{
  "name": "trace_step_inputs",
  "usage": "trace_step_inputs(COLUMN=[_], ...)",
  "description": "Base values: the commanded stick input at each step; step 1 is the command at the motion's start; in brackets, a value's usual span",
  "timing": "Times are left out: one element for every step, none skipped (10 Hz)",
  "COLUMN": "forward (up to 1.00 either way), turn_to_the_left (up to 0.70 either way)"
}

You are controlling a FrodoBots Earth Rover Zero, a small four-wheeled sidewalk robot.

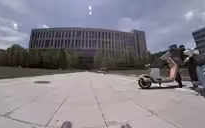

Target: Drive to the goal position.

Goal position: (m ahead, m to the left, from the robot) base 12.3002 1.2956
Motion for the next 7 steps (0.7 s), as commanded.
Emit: trace_step_inputs(forward=[0.7, 0.7, 0.7, 0.7, 0.7, 0.7, 0.7], turn_to_the_left=[0.0, 0.0, 0.0, 0.0, 0.0, 0.0, 0.0])
